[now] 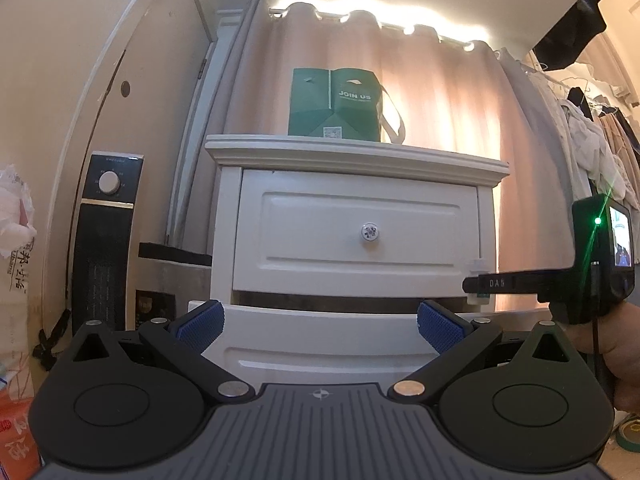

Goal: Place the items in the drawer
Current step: 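Carry the small bottle with the right tool to the wooden table, then lower the small bottle beside the white bottles and open the right tool, then withdraw the right tool from the table back toward the nightstand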

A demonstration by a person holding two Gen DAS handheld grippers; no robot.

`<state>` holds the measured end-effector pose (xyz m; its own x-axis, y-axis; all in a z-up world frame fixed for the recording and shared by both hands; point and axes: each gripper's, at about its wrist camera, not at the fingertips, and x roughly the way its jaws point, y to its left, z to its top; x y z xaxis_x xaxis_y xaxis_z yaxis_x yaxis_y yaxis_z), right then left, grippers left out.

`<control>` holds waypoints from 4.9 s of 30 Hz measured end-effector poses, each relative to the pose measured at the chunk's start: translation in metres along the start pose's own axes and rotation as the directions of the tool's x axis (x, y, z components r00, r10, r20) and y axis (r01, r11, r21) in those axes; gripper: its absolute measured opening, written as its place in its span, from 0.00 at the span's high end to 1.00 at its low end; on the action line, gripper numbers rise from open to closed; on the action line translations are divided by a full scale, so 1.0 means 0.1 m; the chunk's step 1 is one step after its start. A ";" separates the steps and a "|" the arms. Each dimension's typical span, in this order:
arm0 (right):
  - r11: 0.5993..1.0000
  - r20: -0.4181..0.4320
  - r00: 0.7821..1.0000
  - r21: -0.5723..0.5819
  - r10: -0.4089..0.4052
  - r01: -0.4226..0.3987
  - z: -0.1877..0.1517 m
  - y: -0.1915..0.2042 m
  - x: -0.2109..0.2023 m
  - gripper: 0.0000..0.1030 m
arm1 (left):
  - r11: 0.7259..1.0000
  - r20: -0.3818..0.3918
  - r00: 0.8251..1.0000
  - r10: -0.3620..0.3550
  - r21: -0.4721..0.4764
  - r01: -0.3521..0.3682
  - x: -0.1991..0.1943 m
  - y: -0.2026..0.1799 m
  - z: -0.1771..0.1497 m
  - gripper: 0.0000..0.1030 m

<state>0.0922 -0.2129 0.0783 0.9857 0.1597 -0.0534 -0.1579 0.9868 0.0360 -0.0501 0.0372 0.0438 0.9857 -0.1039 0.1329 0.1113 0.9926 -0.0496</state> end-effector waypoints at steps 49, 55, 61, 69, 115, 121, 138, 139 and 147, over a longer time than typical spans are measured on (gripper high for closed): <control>0.990 -0.066 0.991 -0.094 -0.113 0.106 -1.37 -0.51 -1.30 0.73 | 0.999 -0.069 0.998 0.009 -0.035 -0.011 -0.26 -0.31 -0.09 0.00; 0.987 -0.124 0.983 -0.102 -0.136 0.124 -1.97 -0.56 -1.26 0.73 | 1.000 -0.059 0.998 -0.001 -0.024 0.000 -0.35 -0.35 -0.04 0.00; 0.986 -0.085 0.986 -0.107 -0.141 0.131 -2.33 -0.49 -1.25 0.73 | 0.999 -0.058 0.998 -0.028 0.012 0.029 -0.43 -0.42 0.01 0.00; 0.989 -0.056 0.988 -0.051 -0.145 0.142 -2.62 -0.51 -1.24 0.73 | 0.994 -0.081 0.995 -0.052 0.097 0.060 -0.48 -0.57 0.02 0.00; 0.990 -0.090 0.989 -0.088 -0.115 0.107 -3.37 -0.55 -1.06 0.72 | 0.992 -0.065 0.995 -0.072 0.100 0.078 -0.55 -0.66 -0.04 0.00; 0.990 -0.106 0.987 -0.083 -0.119 0.110 -3.43 -0.54 -1.06 0.72 | 0.990 -0.068 0.994 -0.083 0.108 0.090 -0.54 -0.70 -0.04 0.00; 0.995 -0.088 0.991 -0.044 -0.097 0.093 -3.46 -0.57 -1.12 0.36 | 0.989 -0.072 0.993 -0.090 0.113 0.098 -0.54 -0.73 -0.05 0.00; 0.995 -0.086 0.992 -0.042 -0.089 0.086 -3.47 -0.57 -1.13 0.33 | 0.989 -0.070 0.993 -0.091 0.110 0.099 -0.54 -0.73 -0.05 0.00; 0.996 -0.082 0.993 -0.040 -0.089 0.086 -3.46 -0.58 -1.16 0.31 | 0.989 -0.069 0.993 -0.095 0.106 0.102 -0.55 -0.74 -0.06 0.00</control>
<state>-0.0336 -0.2790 -0.2632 0.9877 0.0732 -0.1382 -0.0751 0.9971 -0.0083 -0.1114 -0.0307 0.0338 0.9770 -0.2020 0.0682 0.1973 0.9779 0.0694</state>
